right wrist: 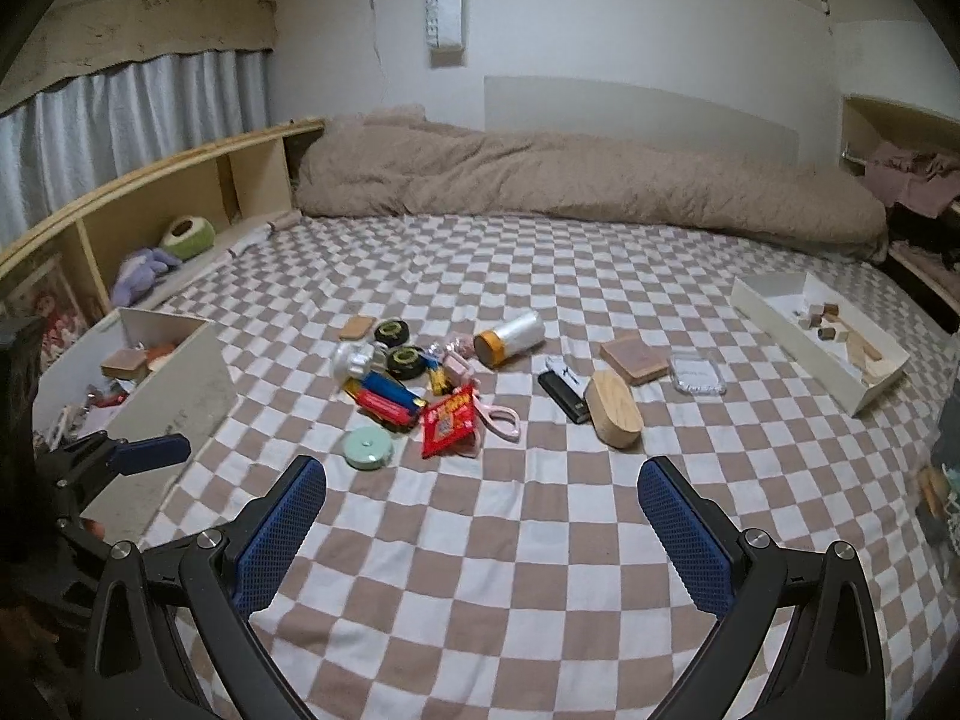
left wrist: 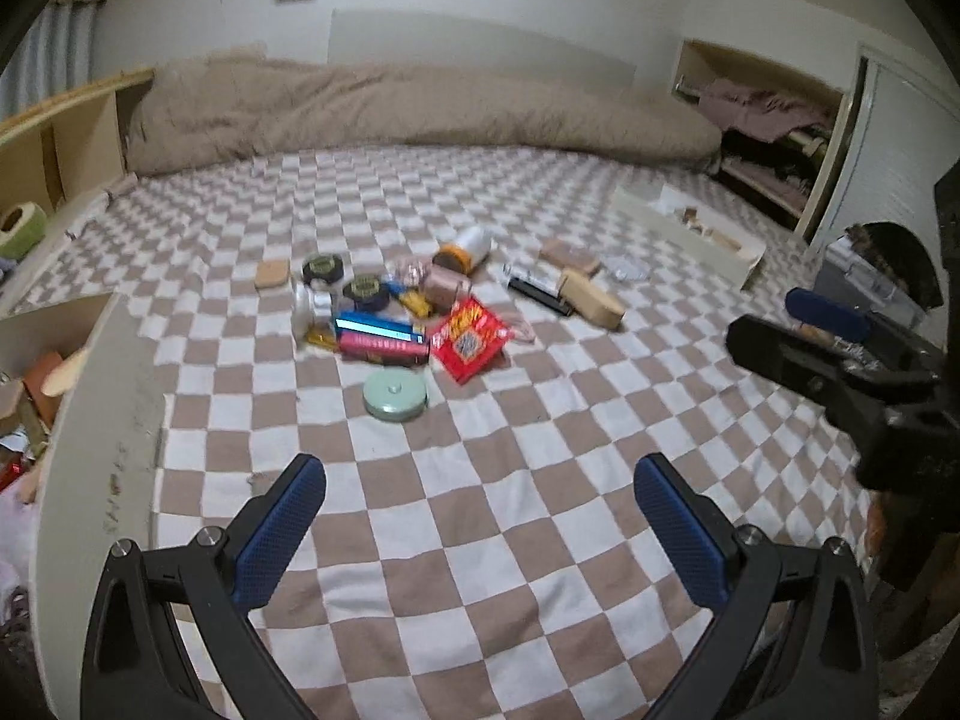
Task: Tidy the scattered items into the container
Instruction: 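Move both tools toward the scattered pile of items on the bed, then grasp the mint-green tape measure with the left tool while the right tool grasps the oval wooden brush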
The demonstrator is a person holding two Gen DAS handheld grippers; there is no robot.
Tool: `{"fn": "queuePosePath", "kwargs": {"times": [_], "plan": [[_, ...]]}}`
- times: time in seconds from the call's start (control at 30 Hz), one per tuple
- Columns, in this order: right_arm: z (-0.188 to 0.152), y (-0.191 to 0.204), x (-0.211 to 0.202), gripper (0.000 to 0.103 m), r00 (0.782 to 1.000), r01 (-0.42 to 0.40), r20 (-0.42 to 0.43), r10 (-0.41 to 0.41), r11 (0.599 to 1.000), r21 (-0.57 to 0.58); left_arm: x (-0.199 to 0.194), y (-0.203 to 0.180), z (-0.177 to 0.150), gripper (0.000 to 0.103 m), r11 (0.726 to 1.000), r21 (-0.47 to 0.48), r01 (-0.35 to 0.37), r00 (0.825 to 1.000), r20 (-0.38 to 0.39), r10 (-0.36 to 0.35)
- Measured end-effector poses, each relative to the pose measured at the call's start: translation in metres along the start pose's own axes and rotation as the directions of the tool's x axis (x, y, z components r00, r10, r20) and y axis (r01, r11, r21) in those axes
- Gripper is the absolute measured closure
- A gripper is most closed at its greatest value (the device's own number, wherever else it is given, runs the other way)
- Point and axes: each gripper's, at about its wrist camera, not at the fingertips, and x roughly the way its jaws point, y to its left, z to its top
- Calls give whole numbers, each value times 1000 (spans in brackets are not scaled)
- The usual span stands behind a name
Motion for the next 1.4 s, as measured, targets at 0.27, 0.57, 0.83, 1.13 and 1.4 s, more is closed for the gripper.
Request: {"fn": "queuePosePath", "kwargs": {"times": [0.27, 0.57, 0.83, 1.13, 1.4], "plan": [[-10, -21, 23, 0, 998, -7, -58, 10, 998, 61, 71, 14, 8, 0, 999, -6, -35, 988, -152, 33], [-22, -38, 41, 0, 993, -36, -109, 52, 989, 144, 134, 32, 14, 0, 997, -57, -43, 969, -244, 28], [-23, -39, 48, 0, 994, -93, -47, 98, 990, 105, 154, 60, 23, 0, 989, -145, -43, 982, -191, 14], [-12, -38, 85, 0, 997, -74, -33, 74, 997, 14, 172, 51, 22, 0, 993, -15, -113, 975, -193, 108], [1, -90, 134, 0, 995, 64, -85, -52, 988, 139, 176, 50, 23, 0, 993, -6, -120, 975, -191, 116]]}}
